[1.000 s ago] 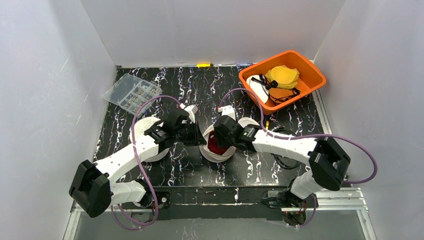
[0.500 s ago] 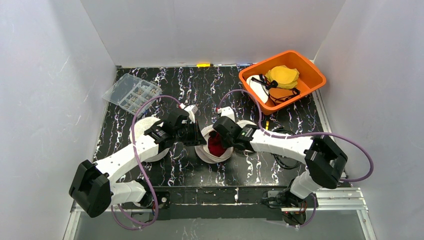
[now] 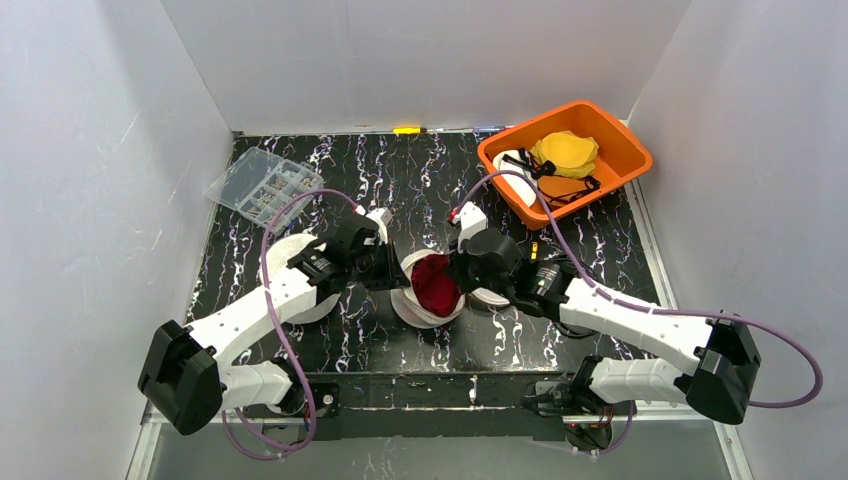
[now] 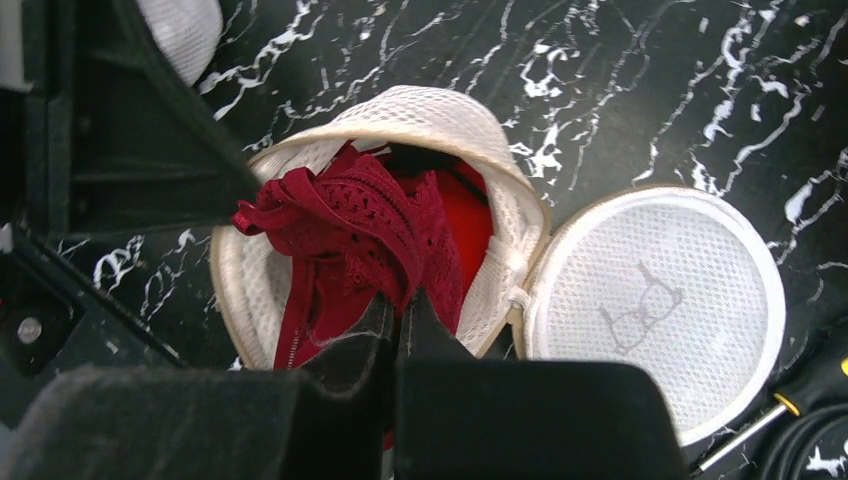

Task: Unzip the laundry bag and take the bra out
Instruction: Pick up the bra from the laundry bag.

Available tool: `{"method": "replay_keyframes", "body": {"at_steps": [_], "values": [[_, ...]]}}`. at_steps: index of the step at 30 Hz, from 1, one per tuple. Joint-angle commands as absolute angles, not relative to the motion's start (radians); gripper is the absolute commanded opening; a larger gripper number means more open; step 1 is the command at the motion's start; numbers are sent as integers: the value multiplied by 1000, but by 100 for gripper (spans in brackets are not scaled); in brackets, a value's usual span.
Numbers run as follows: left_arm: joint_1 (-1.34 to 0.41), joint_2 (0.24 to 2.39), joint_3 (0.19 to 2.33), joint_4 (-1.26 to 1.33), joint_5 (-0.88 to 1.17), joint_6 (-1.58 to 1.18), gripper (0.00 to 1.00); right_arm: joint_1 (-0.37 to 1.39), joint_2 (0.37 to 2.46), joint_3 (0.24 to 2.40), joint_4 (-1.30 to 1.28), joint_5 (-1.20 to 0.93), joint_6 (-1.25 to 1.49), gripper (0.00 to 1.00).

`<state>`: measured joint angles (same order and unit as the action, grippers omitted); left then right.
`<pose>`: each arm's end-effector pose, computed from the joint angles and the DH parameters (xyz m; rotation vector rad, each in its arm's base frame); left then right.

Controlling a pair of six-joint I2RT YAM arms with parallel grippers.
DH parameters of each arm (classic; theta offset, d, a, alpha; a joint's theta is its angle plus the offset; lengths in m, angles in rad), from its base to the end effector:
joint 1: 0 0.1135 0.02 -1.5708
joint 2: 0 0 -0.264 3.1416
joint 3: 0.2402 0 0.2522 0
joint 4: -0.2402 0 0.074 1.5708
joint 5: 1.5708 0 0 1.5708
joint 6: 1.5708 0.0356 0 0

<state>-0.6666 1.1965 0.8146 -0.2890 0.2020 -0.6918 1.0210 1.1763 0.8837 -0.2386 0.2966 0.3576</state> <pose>0.1987 -0.1654 0.2559 0.0873 2.4038 -0.9184 0.1466 0.2193 0.2893 -0.5171 2.0560 0.5253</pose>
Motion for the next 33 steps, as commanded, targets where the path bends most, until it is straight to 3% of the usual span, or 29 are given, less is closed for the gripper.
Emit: {"method": "replay_keyframes", "body": {"at_steps": [1,10,20,33], "values": [[-662,1202,882,-317,174,-695,0,1021,1143,881,-181,146,230,1],[-662,1223,894,-329,168,-689,0,1021,1051,919,-168,-19,148,1],[-663,1220,881,-338,167,-689,0,1020,999,1011,-194,-17,125,1],[-662,1199,880,-353,162,-691,0,1021,972,1129,-256,242,127,1]]}}
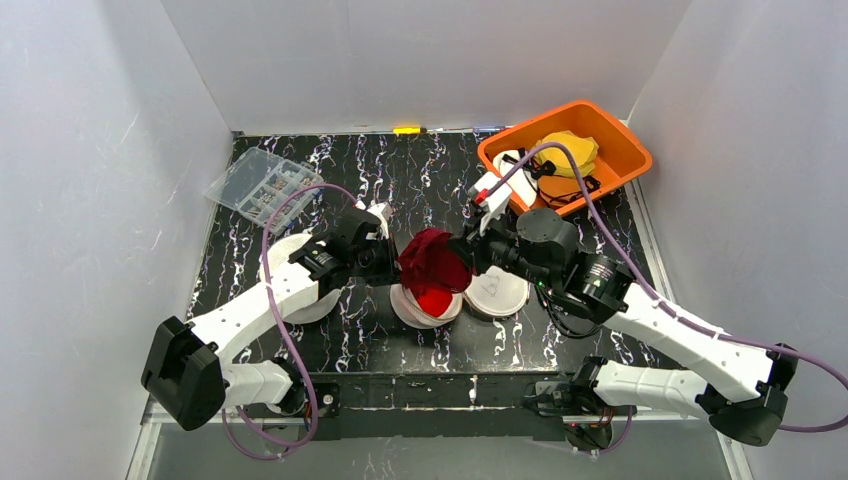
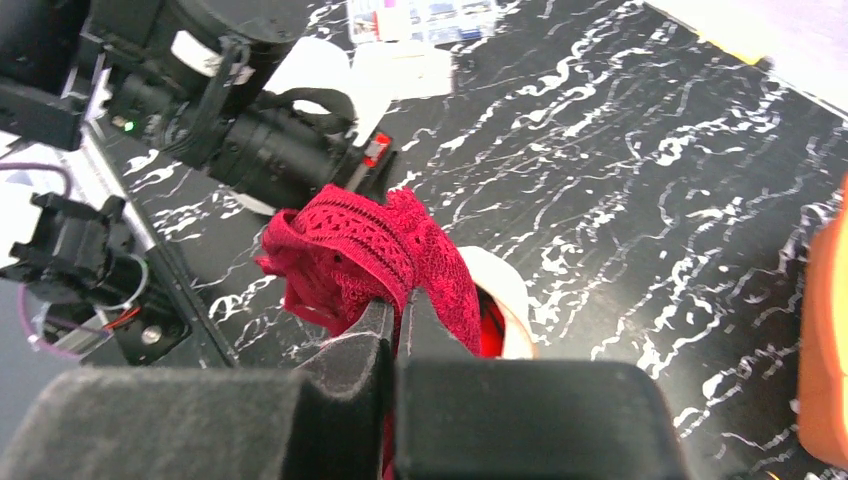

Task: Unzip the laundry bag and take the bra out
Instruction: Pick up the bra from the laundry bag.

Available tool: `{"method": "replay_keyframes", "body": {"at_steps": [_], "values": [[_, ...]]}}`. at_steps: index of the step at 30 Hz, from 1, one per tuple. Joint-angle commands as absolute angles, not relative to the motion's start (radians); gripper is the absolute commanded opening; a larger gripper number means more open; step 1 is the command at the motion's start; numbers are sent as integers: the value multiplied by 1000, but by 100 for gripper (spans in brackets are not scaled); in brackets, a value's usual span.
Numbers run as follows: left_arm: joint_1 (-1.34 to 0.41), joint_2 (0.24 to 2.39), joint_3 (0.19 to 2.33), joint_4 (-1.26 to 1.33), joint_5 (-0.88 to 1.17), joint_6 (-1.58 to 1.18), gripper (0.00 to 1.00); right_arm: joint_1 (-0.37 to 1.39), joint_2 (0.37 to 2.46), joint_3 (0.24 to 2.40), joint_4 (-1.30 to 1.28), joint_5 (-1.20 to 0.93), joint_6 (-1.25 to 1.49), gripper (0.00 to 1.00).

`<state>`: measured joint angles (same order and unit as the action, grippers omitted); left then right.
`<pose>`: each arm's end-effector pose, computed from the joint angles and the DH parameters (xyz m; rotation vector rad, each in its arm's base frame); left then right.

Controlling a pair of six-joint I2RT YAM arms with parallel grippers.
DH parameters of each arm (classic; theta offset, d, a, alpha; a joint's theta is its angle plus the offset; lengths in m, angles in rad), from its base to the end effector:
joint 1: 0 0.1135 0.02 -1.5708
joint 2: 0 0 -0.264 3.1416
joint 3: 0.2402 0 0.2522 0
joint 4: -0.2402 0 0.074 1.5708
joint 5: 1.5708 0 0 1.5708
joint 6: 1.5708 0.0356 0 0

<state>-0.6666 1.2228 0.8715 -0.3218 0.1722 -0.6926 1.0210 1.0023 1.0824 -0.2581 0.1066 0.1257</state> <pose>0.2052 -0.1692 0.2657 0.0685 2.3986 -0.8867 0.1208 0.1898 0.3960 -0.7089 1.6624 0.7380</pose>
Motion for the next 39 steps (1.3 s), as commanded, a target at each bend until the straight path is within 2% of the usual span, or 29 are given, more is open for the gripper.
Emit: {"method": "replay_keyframes", "body": {"at_steps": [1,7,12,25,26,29,32,36,39], "values": [[-663,1196,880,-355,162,-690,1,1022,965,1129,-255,267,130,1],[-663,1170,882,-375,147,-684,4,1020,923,1158,-262,375,115,1],[-663,1154,889,-384,143,-681,10,1020,939,1236,-320,385,84,1],[-663,1090,899,-417,155,-673,22,1020,957,1250,-355,398,57,1],[-663,1081,903,-420,160,-663,25,1020,965,1255,-362,407,54,1],[-663,1044,936,-462,148,-623,48,1020,1017,1274,-397,510,47,1],[-663,999,978,-509,107,-578,66,1014,1061,1280,-390,556,60,1],[-662,919,999,-534,17,-557,82,940,1114,1316,-341,574,101,1],[-663,862,975,-514,-42,-558,87,799,1159,1361,-297,512,199,1]]}}
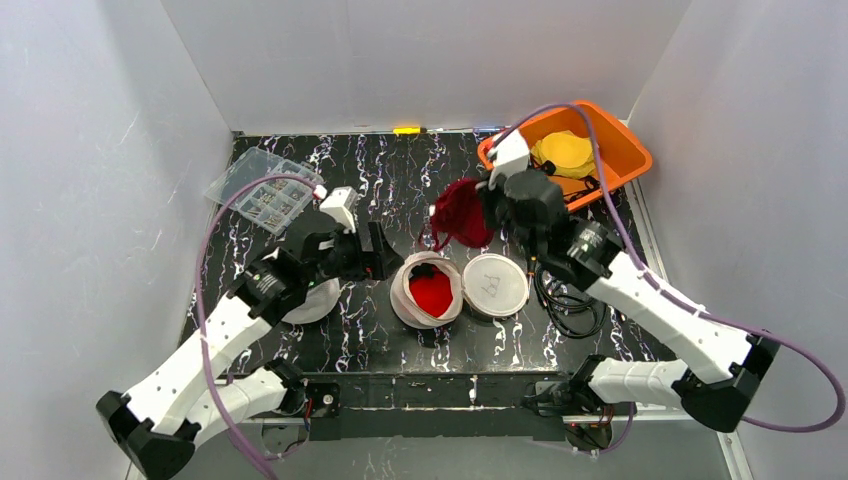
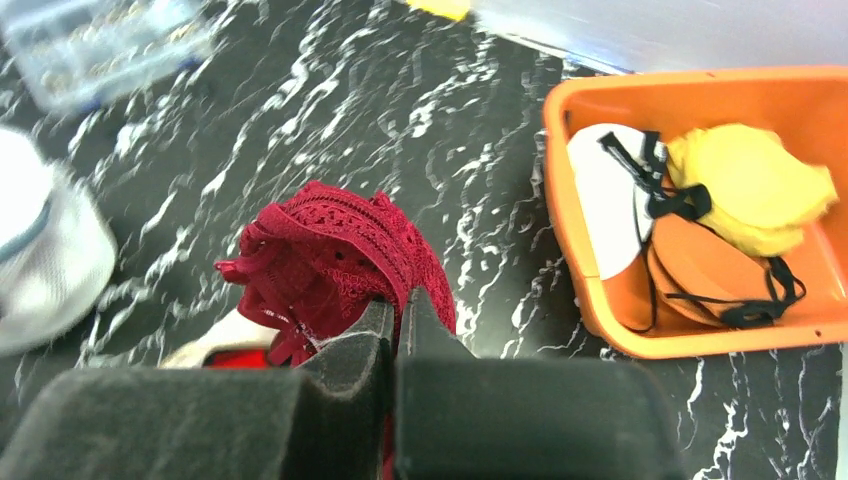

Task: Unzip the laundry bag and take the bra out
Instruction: Pick up the bra from the laundry bag, then place the bra in the bin.

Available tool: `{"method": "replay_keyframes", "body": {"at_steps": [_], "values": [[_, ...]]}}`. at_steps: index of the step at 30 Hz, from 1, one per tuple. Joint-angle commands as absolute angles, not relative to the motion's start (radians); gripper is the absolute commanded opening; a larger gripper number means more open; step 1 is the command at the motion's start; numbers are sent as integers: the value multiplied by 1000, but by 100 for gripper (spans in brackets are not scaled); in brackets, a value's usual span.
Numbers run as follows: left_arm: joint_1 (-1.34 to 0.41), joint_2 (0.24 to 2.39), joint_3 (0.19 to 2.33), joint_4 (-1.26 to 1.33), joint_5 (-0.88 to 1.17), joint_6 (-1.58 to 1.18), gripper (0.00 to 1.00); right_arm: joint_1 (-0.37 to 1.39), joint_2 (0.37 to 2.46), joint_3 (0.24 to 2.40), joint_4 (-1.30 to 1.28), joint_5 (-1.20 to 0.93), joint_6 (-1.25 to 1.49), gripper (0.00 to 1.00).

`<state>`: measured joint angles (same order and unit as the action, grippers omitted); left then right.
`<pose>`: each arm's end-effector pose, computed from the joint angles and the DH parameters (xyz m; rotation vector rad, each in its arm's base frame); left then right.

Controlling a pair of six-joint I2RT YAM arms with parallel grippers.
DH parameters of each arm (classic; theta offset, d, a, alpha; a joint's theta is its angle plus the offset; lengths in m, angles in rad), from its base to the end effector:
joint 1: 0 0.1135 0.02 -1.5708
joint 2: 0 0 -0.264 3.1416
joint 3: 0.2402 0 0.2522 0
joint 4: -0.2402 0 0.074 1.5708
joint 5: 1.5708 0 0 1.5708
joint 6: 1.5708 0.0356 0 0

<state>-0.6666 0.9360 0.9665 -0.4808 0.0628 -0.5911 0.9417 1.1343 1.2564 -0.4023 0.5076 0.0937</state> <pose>0.1598 -0.1286 0.3458 0.1222 2.1251 -0.8394 0.1583 0.1881 0.4131 -0.4176 1.7743 0.2632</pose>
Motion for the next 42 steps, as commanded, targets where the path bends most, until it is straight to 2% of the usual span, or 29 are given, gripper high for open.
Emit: {"method": "replay_keyframes", "body": {"at_steps": [1,4,7,14,18,23,32,42], "values": [[-663,848,964,-507,-50,-559,88,742,1170,1371,-278,498,248,1],[-663,820,929,-487,-50,-564,89,603,1200,1385,-210,508,387,1],[-663,804,910,-483,-45,-572,89,508,1246,1398,-131,567,440,1],[-663,768,858,-485,-75,-639,87,293,1375,1428,-15,542,497,1],[-662,759,800,-469,-116,-716,86,179,1452,1411,38,412,549,1],[-662,730,685,-355,-60,-797,86,64,1522,1349,159,294,614,1],[-662,680,632,-319,-47,-817,86,-63,1694,1393,236,203,650,1],[-662,695,643,-316,-72,-723,85,-103,1897,1484,335,75,638,1]]}}
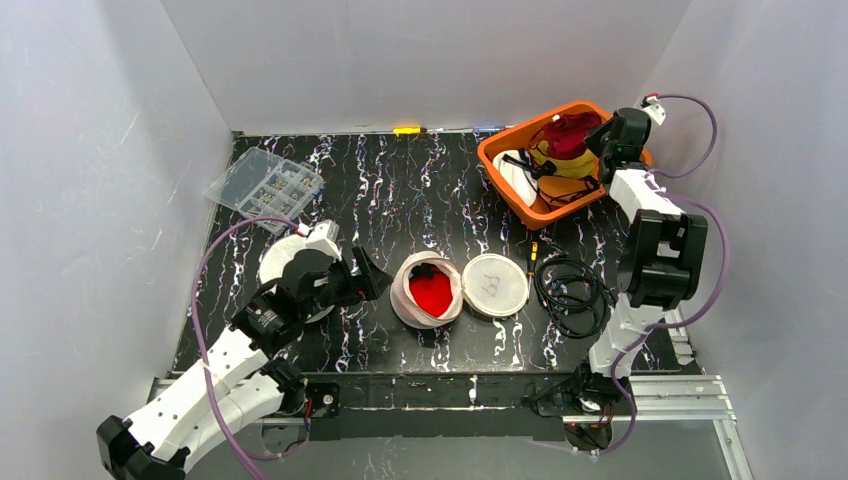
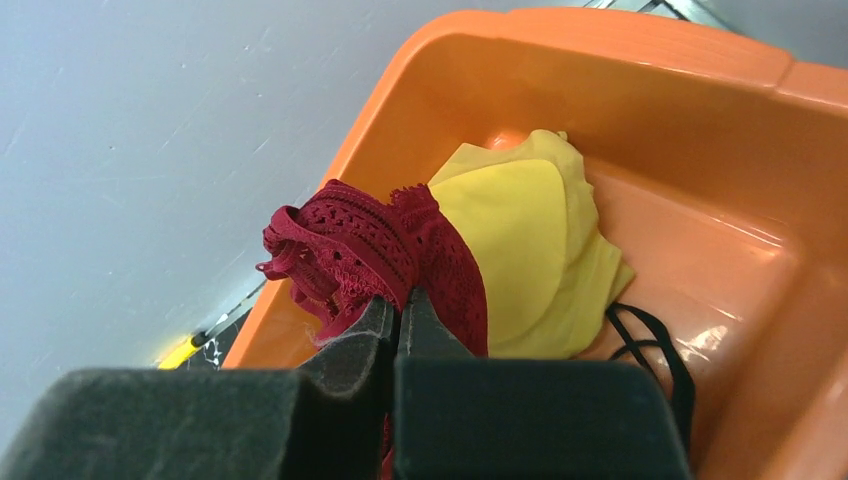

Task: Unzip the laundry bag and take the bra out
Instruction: Place the bra in the bin.

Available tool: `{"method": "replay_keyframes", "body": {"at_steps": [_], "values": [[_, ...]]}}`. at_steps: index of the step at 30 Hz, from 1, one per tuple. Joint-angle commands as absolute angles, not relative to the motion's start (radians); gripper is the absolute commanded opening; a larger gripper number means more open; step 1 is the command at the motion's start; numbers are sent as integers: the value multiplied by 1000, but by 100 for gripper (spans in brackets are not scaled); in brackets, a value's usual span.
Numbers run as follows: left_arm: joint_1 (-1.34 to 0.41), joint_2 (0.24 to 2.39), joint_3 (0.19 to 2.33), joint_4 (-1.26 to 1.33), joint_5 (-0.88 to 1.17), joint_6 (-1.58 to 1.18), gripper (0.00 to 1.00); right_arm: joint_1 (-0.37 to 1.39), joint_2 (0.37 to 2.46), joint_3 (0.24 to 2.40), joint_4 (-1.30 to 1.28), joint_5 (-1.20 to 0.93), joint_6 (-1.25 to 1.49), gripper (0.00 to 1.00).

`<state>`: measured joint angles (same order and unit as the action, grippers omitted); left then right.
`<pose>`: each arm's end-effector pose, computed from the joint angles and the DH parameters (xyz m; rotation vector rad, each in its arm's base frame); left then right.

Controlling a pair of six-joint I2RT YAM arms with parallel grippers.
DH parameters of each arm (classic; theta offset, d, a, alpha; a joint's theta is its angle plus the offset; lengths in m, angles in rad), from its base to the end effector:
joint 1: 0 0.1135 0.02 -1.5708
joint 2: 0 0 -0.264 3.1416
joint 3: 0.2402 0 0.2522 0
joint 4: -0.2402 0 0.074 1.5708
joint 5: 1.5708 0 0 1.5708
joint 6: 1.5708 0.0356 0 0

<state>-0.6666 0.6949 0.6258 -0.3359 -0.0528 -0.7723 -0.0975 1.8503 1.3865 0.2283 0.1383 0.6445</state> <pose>0.1320 -0.1014 0.2823 -0.1463 2.0790 -0.8640 0.4424 -0.0482 0.2858 0.7480 1.6503 0.2646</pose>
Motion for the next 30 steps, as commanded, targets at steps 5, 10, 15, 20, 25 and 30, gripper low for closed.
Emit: {"method": "replay_keyframes", "body": {"at_steps": [5,10,15,20,25,30], "values": [[-663,714,645,-304,-70,-696,84,-108,1968,1517,327,88,598,1],[-663,728,631,-282,-69,-689,84,-121,2013,1504,356,87,576,1],[-662,738,632,-300,-78,-691,84,-134,2045,1496,342,90,564,1],[-663,744,638,-301,-80,-699,84,-134,2020,1490,305,130,567,22],[-662,778,666,-337,-84,-701,84,-134,1952,1490,243,204,589,64],[-661,766,682,-375,-91,-696,83,-134,1886,1481,200,250,610,82]]}}
